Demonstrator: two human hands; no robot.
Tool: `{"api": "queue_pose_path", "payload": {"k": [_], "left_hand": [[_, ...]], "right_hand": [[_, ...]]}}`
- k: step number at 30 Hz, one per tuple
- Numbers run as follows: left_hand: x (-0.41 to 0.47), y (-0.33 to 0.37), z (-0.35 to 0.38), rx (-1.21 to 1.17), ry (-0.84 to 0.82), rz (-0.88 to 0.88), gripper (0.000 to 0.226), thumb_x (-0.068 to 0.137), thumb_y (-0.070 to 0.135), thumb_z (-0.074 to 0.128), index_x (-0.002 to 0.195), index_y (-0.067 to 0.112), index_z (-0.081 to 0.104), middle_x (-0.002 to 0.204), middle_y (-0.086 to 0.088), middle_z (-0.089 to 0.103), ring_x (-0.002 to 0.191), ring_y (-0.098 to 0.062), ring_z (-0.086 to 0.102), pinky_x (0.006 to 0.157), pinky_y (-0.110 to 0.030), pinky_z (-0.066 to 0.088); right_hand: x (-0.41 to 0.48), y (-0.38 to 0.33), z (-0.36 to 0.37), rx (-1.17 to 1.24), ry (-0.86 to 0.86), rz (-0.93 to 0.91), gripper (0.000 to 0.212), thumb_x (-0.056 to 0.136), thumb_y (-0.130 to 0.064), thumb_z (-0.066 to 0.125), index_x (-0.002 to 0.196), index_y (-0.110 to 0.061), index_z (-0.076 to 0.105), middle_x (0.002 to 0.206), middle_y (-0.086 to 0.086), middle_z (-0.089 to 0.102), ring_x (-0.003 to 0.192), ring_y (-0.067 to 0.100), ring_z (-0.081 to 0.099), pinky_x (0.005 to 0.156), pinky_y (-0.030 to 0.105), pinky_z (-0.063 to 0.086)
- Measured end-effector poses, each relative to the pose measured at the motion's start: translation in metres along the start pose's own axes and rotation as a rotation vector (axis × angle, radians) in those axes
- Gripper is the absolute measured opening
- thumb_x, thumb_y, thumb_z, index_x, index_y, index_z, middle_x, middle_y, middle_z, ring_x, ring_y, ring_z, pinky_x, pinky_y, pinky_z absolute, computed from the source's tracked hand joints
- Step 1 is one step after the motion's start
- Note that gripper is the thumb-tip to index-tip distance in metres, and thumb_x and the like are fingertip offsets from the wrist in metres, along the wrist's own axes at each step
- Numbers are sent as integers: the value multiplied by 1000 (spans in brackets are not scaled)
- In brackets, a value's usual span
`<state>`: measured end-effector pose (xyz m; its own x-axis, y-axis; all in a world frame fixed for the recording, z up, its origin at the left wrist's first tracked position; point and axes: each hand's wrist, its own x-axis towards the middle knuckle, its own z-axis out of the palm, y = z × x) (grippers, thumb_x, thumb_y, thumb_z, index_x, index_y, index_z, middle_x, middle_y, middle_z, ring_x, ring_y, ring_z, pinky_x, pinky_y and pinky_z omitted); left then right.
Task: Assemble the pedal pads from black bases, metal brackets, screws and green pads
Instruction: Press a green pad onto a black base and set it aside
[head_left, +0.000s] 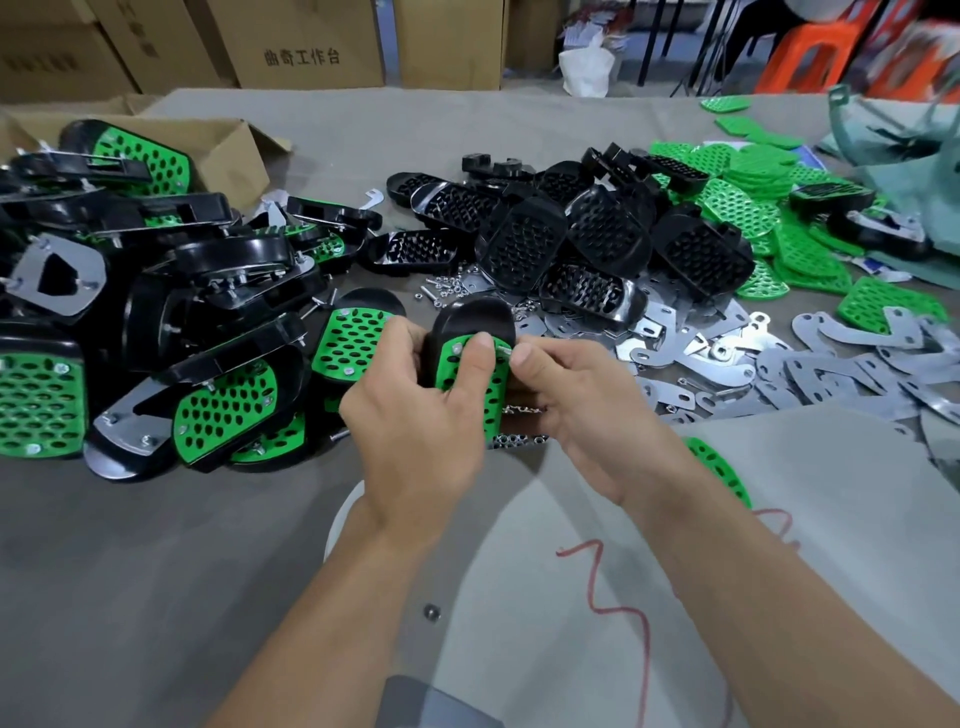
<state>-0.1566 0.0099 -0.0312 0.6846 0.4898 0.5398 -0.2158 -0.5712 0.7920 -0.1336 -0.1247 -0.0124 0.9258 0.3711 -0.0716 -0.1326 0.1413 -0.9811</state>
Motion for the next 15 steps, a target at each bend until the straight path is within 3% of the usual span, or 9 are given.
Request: {"api": "queue_pose_path", "payload": {"k": [5,7,10,13,15], "left_hand": [[1,1,2,-75,-42,-122,39,80,54,68,74,19,52,63,5,59,58,-9,52,61,-26,44],[1,2,2,-132,-105,-136,36,80,52,69,75,20,52,67,8,61,58,-7,52,60,-21,43],[1,2,2,-111,-140,-113,35,82,46,72,74,21,49,67,7,59,57,-7,49,58,-25,41],[1,4,2,-69,-99,-101,39,84,41,74,71,26,41,62,17,52,55,-5,44,55,-19,32],[0,5,1,-73,-86,-93,41,85,39,74,70,28,37,60,20,48,54,-3,41,55,-16,31]], "right_hand": [[1,1,0,-77,44,-41,28,103,-17,55,109,5,71,109,38,65,91,35,67,86,64,56],[0,-4,-8,-47,-1,-35,27,101,-17,58,110,5,71,105,34,69,90,33,71,77,51,61],[-4,-13,-16,-42,-78,-23,22,100,-14,61,113,0,72,96,15,76,84,22,75,72,33,60],[-2,-9,-15,-299,245,-179,13,84,-21,77,96,-17,75,79,2,77,67,14,71,66,33,57],[0,-8,-12,-299,300,-225,13,77,-24,81,84,-16,74,69,3,74,58,17,67,61,35,56]]}}
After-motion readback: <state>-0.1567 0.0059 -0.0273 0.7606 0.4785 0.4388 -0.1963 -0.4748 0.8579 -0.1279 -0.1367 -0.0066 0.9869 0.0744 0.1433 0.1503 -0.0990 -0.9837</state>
